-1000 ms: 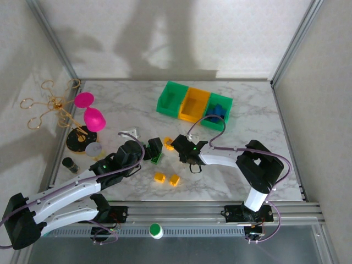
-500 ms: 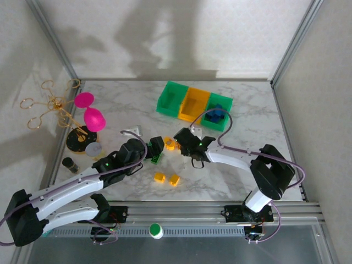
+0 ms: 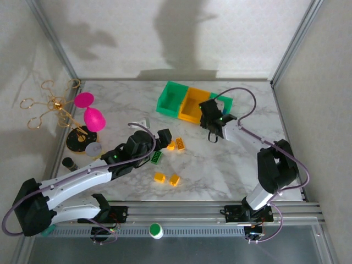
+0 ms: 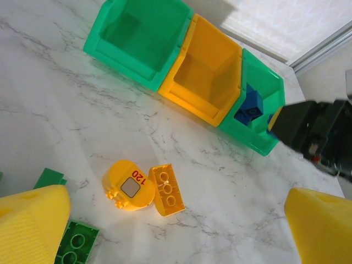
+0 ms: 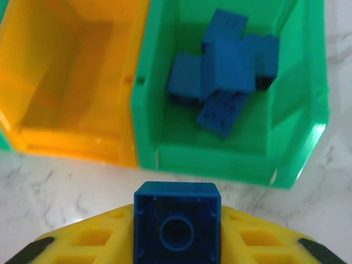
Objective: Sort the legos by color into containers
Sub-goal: Place the lego in the container.
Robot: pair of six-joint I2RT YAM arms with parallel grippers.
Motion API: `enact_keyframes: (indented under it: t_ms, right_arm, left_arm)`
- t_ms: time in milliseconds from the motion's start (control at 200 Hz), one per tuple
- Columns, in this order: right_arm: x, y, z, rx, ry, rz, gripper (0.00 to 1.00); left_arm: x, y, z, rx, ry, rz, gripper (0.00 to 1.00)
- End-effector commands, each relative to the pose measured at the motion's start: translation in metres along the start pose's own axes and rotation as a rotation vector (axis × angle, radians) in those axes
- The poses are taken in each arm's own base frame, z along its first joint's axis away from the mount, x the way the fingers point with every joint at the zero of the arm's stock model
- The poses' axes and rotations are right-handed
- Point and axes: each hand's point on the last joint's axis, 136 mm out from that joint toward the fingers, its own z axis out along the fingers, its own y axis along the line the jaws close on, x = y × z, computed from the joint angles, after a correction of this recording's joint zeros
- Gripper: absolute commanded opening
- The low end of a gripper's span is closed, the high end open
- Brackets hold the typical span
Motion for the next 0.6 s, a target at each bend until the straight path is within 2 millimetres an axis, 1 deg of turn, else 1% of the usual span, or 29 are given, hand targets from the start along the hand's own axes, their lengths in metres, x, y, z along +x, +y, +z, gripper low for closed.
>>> enact_keyframes:
  t_ms: [0,75,155,240,270,395,471,596]
  right_arm:
    - [-0.024,0.001,0.016,-0.008,-0.022,-0.023,0.36]
    - [-0.037,-0.001,0.029,0.005,-0.032,-0.028,0.36]
    - [-0.044,-0.007,0.046,0.024,-0.018,-0.019,0.36]
    - [-0.051,-0.009,0.059,0.018,-0.013,-0.013,0.36]
    - [-0.052,-0.008,0.064,0.013,-0.008,-0.018,0.36]
    - [-0.057,-0.015,0.082,0.044,0.011,-0.02,0.36]
    - [-0.059,-0.016,0.088,0.05,0.013,-0.031,0.37]
    - [-0.061,-0.023,0.099,0.08,0.018,-0.038,0.39]
  left_arm:
    - [-0.014,-0.018,0.004,0.046,-0.026,-0.006,0.99]
    - [-0.014,-0.021,0.008,0.049,-0.024,-0.005,0.99]
    - [-0.015,-0.023,0.01,0.047,-0.021,0.001,1.0]
    - [-0.015,-0.025,0.011,0.048,-0.02,0.006,1.0]
    - [-0.015,-0.025,0.011,0.049,-0.019,0.007,0.99]
    - [-0.014,-0.025,0.012,0.05,-0.016,0.008,1.0]
    - [-0.014,-0.025,0.012,0.049,-0.013,0.009,1.0]
    - [-0.012,-0.023,0.014,0.043,-0.009,0.011,1.0]
